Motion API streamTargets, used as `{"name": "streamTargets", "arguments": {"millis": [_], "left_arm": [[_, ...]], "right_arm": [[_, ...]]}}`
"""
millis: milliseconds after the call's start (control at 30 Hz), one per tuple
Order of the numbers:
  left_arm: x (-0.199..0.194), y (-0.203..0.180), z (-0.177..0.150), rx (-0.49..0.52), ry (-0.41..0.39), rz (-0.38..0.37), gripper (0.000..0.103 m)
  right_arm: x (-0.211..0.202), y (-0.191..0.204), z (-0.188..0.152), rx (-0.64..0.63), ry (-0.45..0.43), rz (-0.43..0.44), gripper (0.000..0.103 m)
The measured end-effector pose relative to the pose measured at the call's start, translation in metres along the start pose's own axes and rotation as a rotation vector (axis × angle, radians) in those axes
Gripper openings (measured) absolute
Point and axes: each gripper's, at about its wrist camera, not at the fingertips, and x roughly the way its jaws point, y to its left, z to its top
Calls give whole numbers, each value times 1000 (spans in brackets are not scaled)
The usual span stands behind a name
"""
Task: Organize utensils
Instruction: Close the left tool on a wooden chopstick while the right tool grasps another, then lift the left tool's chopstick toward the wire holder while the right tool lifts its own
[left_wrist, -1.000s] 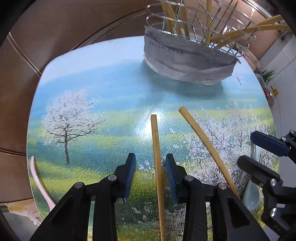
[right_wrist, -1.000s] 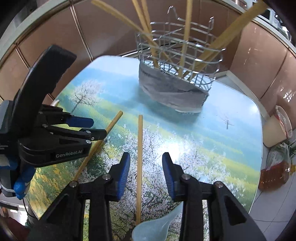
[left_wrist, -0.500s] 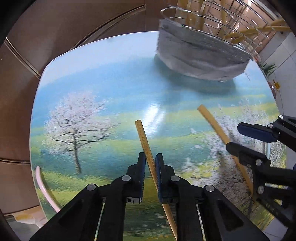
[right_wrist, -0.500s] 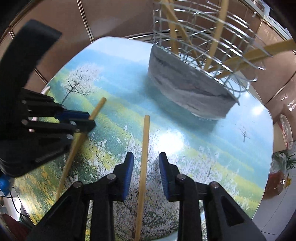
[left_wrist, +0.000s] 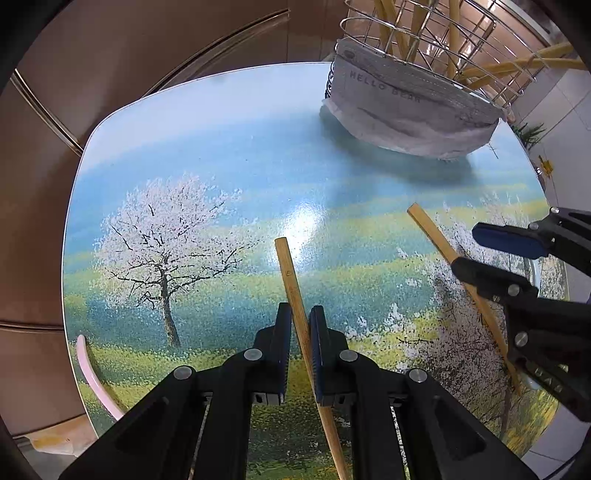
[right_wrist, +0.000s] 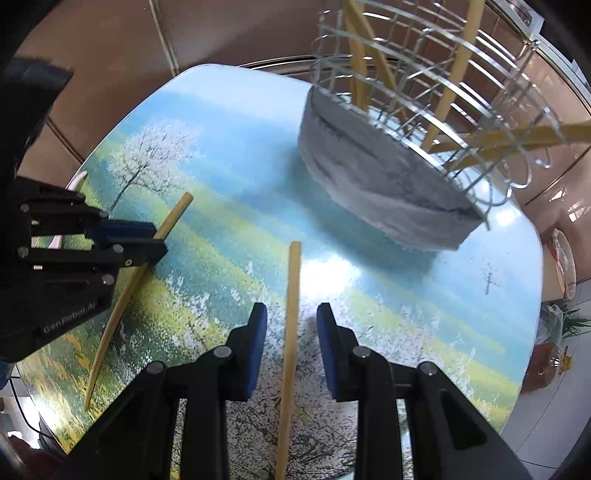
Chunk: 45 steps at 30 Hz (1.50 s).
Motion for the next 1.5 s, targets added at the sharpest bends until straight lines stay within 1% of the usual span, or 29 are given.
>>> {"name": "streamTargets", "arguments": {"millis": [133, 367, 467, 500, 533, 567, 633, 667, 833, 933, 1133, 1267, 1400, 1500], "left_arm": [[-6, -2, -3, 0, 2, -1, 9], [-5, 2, -3, -7, 1, -23, 9], [-5, 5, -5, -1, -3, -24, 8], [-5, 5, -5, 0, -3, -23, 8], [-5, 4, -6, 1, -3, -21, 8], [-5, 4, -6, 3, -5, -17, 8], [-5, 1, -8, 3, -11, -11, 8], [-6, 1, -9, 2, -15, -9, 8], [-10, -6, -20, -13, -25, -4, 7], [-14, -1, -30, -39, -43, -10, 6], [-24, 13, -52, -103, -89, -37, 6], [-42, 13, -70, -132, -145, -59, 6], [-70, 9, -93, -152, -216, -84, 6], [-89, 8, -99, -159, -262, -87, 6]], "right_arm": [[5, 0, 8, 4, 32, 10, 26], [24, 7, 18, -8, 88, -9, 26], [29, 7, 21, 6, 98, 6, 26], [31, 9, 22, 9, 99, 12, 25], [31, 9, 22, 12, 100, 22, 20], [32, 12, 24, 9, 102, 28, 18], [33, 10, 22, 0, 105, 31, 10], [34, 11, 22, -1, 105, 32, 8], [34, 17, 20, 28, 92, 35, 7], [31, 16, 11, 61, 63, 55, 7], [5, 17, -12, 116, -51, 107, 7], [-22, 22, -35, 133, -137, 130, 7], [-42, 22, -52, 155, -200, 137, 7], [-68, 20, -71, 174, -252, 139, 7]]}}
